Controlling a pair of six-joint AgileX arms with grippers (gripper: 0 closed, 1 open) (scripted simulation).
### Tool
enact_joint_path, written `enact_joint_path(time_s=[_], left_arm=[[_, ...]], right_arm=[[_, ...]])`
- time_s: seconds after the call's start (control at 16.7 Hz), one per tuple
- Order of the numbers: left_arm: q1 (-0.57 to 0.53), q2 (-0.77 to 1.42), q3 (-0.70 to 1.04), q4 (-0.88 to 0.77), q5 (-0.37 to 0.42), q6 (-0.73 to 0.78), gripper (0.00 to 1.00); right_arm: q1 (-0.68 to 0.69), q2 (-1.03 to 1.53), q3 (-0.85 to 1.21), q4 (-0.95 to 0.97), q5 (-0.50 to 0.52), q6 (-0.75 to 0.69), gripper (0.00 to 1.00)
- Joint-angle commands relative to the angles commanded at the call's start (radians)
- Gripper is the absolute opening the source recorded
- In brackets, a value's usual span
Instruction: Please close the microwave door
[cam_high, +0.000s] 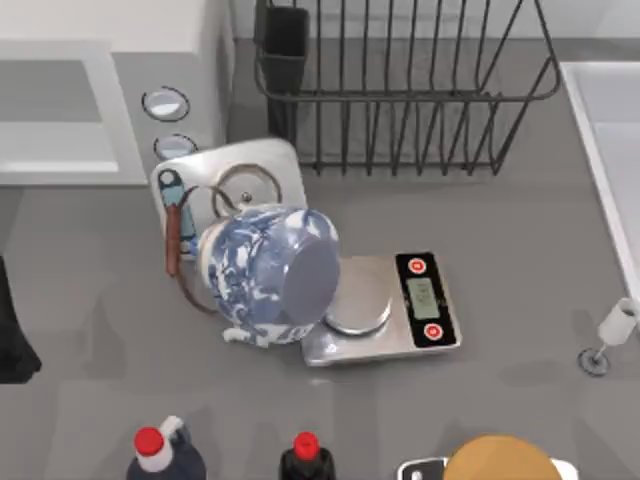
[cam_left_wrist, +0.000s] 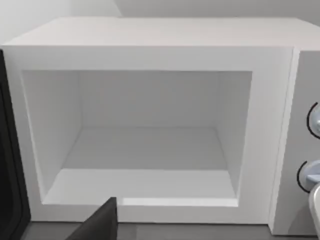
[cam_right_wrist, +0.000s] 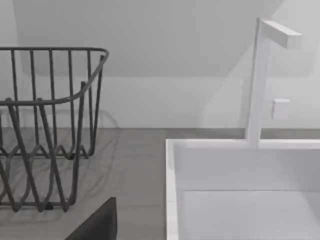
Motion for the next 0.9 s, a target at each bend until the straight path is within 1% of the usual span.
enact_joint_path(time_s=[0.06, 0.84, 0.9], left_arm=[[0.0, 0.0, 0.0, 0.0, 0.0, 0.0, 1.0], [0.0, 0.0, 0.0, 0.0, 0.0, 0.0, 0.02], [0.0, 0.0, 0.0, 0.0, 0.0, 0.0, 0.0]], right_arm=[[0.0, 0.0, 0.0, 0.0, 0.0, 0.0, 1.0], [0.0, 0.0, 0.0, 0.0, 0.0, 0.0, 1.0], [0.0, 0.0, 0.0, 0.0, 0.0, 0.0, 1.0]])
